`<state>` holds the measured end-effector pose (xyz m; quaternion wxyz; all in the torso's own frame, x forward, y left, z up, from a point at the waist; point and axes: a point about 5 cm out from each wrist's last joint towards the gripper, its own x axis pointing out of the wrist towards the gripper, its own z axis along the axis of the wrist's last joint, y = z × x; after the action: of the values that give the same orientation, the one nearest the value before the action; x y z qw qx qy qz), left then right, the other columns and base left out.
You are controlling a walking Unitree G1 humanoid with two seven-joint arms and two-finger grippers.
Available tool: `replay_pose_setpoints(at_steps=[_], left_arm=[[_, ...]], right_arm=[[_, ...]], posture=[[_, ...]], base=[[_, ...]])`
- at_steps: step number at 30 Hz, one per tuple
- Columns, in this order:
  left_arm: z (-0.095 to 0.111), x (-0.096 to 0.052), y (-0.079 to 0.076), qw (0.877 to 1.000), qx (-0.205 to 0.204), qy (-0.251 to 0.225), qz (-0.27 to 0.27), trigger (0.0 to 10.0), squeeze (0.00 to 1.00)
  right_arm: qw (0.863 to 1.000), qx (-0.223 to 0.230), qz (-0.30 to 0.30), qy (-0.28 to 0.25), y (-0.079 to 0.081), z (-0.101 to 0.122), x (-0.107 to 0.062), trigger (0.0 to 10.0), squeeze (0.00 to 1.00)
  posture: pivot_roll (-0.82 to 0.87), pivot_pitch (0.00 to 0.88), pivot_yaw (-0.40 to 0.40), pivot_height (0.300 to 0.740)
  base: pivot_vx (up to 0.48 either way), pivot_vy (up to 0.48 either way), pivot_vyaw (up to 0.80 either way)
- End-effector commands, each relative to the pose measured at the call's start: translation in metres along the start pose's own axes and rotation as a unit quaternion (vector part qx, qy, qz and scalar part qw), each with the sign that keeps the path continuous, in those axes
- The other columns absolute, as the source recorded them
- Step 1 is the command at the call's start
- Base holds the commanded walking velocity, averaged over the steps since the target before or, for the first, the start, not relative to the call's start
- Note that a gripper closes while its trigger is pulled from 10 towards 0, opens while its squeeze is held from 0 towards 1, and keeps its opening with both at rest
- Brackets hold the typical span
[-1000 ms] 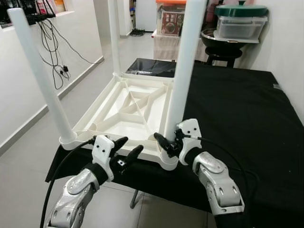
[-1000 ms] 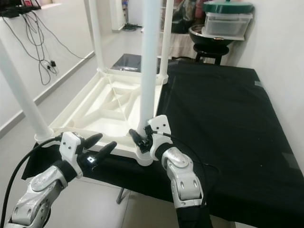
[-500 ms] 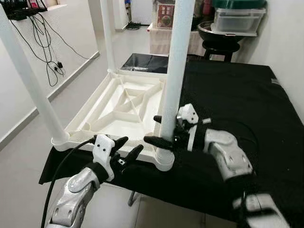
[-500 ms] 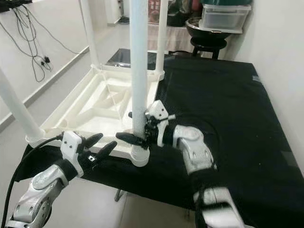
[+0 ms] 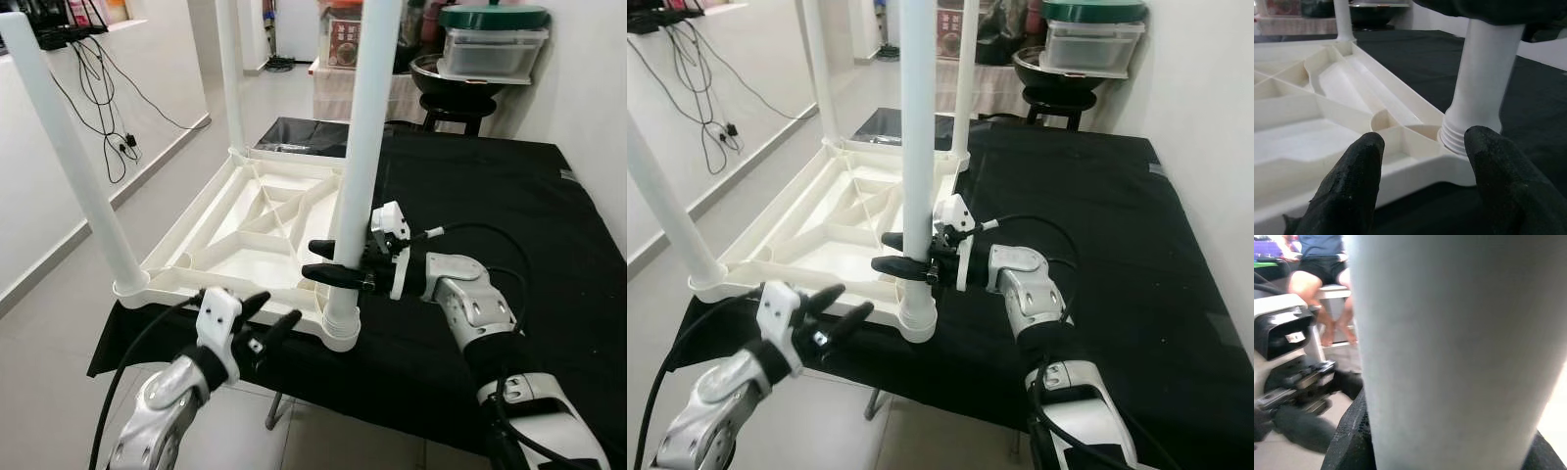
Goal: Building children table
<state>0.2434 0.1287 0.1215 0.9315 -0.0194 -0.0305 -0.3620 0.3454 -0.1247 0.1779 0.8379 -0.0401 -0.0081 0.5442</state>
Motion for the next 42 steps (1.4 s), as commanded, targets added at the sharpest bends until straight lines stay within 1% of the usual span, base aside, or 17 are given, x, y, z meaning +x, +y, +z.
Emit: replay_pose_setpoints(at_steps=[1, 2, 4, 6, 12, 13, 16, 17, 18, 19, 22, 23, 29, 37, 39, 41, 42], left_arm=[[0.000, -0.008, -0.020, 0.998, -0.019, 0.007, -0.053, 10.0, 0.00], [0.000, -0.008, -0.020, 0.998, -0.019, 0.007, -0.053, 10.0, 0.00], [0.000, -0.018, -0.035, 0.997, -0.030, 0.010, -0.068, 10.0, 0.00], [0.001, -0.022, -0.041, 0.997, -0.037, 0.007, -0.066, 10.0, 0.00], [-0.001, -0.024, -0.045, 0.997, -0.056, -0.005, -0.050, 10.0, 0.00], [-0.001, -0.023, -0.044, 0.997, -0.054, -0.006, -0.051, 10.0, 0.00], [-0.003, -0.021, -0.043, 0.997, -0.050, -0.006, -0.052, 10.0, 0.00], [-0.003, -0.020, -0.043, 0.997, -0.050, -0.006, -0.052, 10.0, 0.00], [-0.003, -0.020, -0.043, 0.997, -0.050, -0.006, -0.052, 10.0, 0.00], [-0.002, -0.020, -0.043, 0.997, -0.050, -0.007, -0.051, 10.0, 0.00], [-0.001, -0.020, -0.044, 0.997, -0.052, -0.006, -0.050, 10.0, 0.00], [0.000, -0.020, -0.044, 0.997, -0.051, -0.006, -0.052, 10.0, 0.00], [-0.001, -0.016, -0.044, 0.997, -0.053, -0.007, -0.059, 10.0, 0.00], [-0.001, -0.014, -0.044, 0.997, -0.058, -0.012, -0.057, 10.0, 0.00], [-0.001, -0.013, -0.044, 0.997, -0.058, -0.012, -0.057, 10.0, 0.00], [-0.001, -0.013, -0.043, 0.997, -0.059, -0.013, -0.056, 10.0, 0.00], [-0.001, -0.013, -0.043, 0.997, -0.059, -0.013, -0.056, 10.0, 0.00]], right_arm=[[0.980, 0.006, -0.183, 0.078, -0.006, -0.030, -0.015, 0.0, 0.00], [0.980, 0.006, -0.183, 0.078, -0.006, -0.030, -0.015, 0.0, 0.00], [0.933, 0.026, -0.343, 0.103, 0.011, -0.043, -0.027, 0.0, 0.00], [0.917, 0.038, -0.381, 0.107, 0.027, -0.046, -0.032, 0.0, 0.00], [0.922, 0.059, -0.367, 0.105, 0.044, -0.053, -0.025, 0.0, 0.00], [0.925, 0.057, -0.361, 0.105, 0.040, -0.052, -0.023, 10.0, 0.00], [0.928, 0.051, -0.356, 0.100, 0.034, -0.048, -0.022, 10.0, 0.00], [0.936, 0.050, -0.337, 0.094, 0.035, -0.046, -0.020, 10.0, 0.85], [0.936, 0.050, -0.337, 0.094, 0.035, -0.046, -0.020, 10.0, 0.85], [0.945, 0.056, -0.311, 0.078, 0.036, -0.044, -0.017, 10.0, 1.00], [0.962, 0.078, -0.260, 0.033, 0.043, -0.028, -0.011, 10.0, 1.00], [0.972, 0.073, -0.224, 0.015, 0.040, -0.019, -0.011, 10.0, 0.09], [0.996, 0.014, -0.092, -0.012, 0.020, 0.001, -0.013, 10.0, 0.00], [1.000, 0.010, -0.007, 0.001, 0.008, -0.001, -0.013, 10.0, 0.00], [1.000, 0.011, -0.005, 0.003, 0.005, -0.001, -0.013, 8.6, 0.00], [1.000, 0.020, 0.015, -0.008, -0.002, 0.003, -0.013, 0.9, 0.00], [1.000, 0.020, 0.015, -0.008, -0.002, 0.003, -0.013, 0.9, 0.00]], posture=[[0.00, 0.000, -0.038, 0.740], [0.00, 0.000, -0.038, 0.740], [-0.02, 0.006, -0.019, 0.740], [-0.02, 0.006, -0.014, 0.740], [-0.03, 0.000, 0.000, 0.740], [-0.02, 0.000, -0.008, 0.740], [-0.02, 0.000, -0.010, 0.740], [-0.02, 0.000, -0.013, 0.740], [-0.02, 0.000, -0.013, 0.740], [-0.01, 0.000, -0.015, 0.740], [-0.01, 0.000, -0.012, 0.740], [-0.01, 0.000, -0.013, 0.740], [0.01, 0.000, -0.016, 0.740], [0.03, 0.000, -0.019, 0.740], [0.03, 0.000, -0.021, 0.740], [0.03, 0.000, -0.019, 0.740], [0.03, 0.000, -0.019, 0.740]], base=[[0.000, 0.000, 0.00], [0.000, 0.000, 0.00], [0.000, 0.000, 0.00], [0.000, 0.000, 0.00], [0.000, 0.000, 0.00], [0.000, 0.000, 0.00], [0.000, 0.000, 0.00], [0.000, 0.000, 0.00], [0.000, 0.000, 0.00], [0.000, 0.000, 0.00], [0.000, 0.000, 0.00], [0.000, 0.000, 0.00], [0.000, 0.000, 0.00], [0.000, 0.000, 0.00], [0.000, 0.000, 0.00], [0.000, 0.000, 0.00], [0.000, 0.000, 0.00]])
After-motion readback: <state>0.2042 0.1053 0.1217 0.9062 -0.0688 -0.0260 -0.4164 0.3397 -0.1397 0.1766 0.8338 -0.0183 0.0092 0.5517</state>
